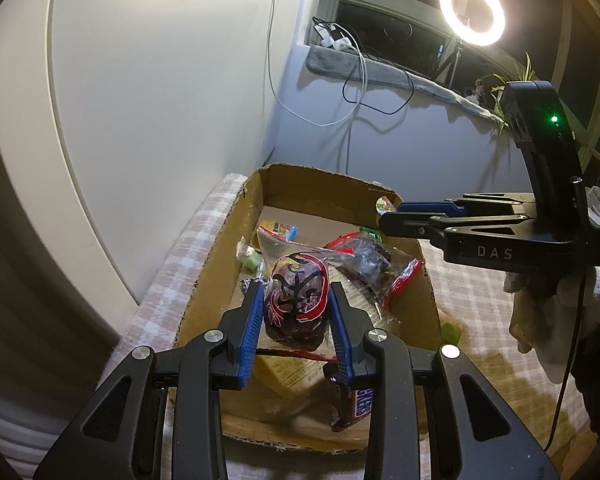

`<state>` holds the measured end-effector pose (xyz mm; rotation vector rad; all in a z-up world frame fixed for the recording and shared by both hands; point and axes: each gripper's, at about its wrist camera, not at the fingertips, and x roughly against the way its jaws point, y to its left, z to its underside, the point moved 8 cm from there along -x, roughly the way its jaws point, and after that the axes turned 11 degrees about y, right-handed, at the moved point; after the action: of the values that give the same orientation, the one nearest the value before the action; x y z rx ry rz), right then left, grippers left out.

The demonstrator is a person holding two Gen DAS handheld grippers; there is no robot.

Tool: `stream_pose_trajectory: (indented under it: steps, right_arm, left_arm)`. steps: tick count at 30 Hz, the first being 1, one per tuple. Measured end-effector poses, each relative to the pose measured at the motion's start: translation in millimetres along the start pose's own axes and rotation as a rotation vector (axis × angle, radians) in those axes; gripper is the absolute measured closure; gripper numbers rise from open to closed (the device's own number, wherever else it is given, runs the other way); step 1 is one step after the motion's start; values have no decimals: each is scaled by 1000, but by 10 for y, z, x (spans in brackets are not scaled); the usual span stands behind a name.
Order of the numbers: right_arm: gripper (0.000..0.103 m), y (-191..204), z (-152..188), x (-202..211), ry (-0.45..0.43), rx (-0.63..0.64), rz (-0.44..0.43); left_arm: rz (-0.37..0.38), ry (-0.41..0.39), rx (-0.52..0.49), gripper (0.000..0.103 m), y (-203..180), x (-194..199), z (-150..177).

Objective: Organize snacks
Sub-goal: 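Carry the red candy bag and jelly cup over the box and lower them, then open both tools to release the bag and jelly cup into the box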

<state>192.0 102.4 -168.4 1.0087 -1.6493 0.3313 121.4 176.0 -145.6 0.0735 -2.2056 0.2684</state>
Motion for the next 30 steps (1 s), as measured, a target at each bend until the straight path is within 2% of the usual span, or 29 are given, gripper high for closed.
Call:
stream_pose_trajectory:
  steps: [9, 10, 11, 12, 13, 19, 23, 30]
  right_arm:
    - [70, 10, -14, -16, -2, 7, 5]
    - [68, 12, -11, -13, -1, 7, 6]
    - [60, 12, -10, -10, -1, 8, 8]
    - [55, 13, -12, -8, -3, 10, 10]
    - [45, 14, -11, 3, -7, 11, 16]
    - [24, 7, -10, 95, -30, 9, 36]
    - [21, -8, 5, 167, -42, 7, 46]
    - [20, -76, 80, 272, -49, 2, 60]
  left_arm:
    - [-9, 2, -3, 71, -13, -13, -3]
    - [-10, 1, -3, 68, -16, -12, -4]
    - [-12, 0, -2, 63, -13, -9, -7]
    - [-16, -4, 2, 52, -7, -1, -13]
    - [-18, -9, 4, 47, -4, 10, -17]
    - [-30, -16, -3, 45, -2, 34, -27]
    - [-30, -19, -8, 45, -25, 49, -25]
    - [-32, -27, -25, 45, -108, 83, -21]
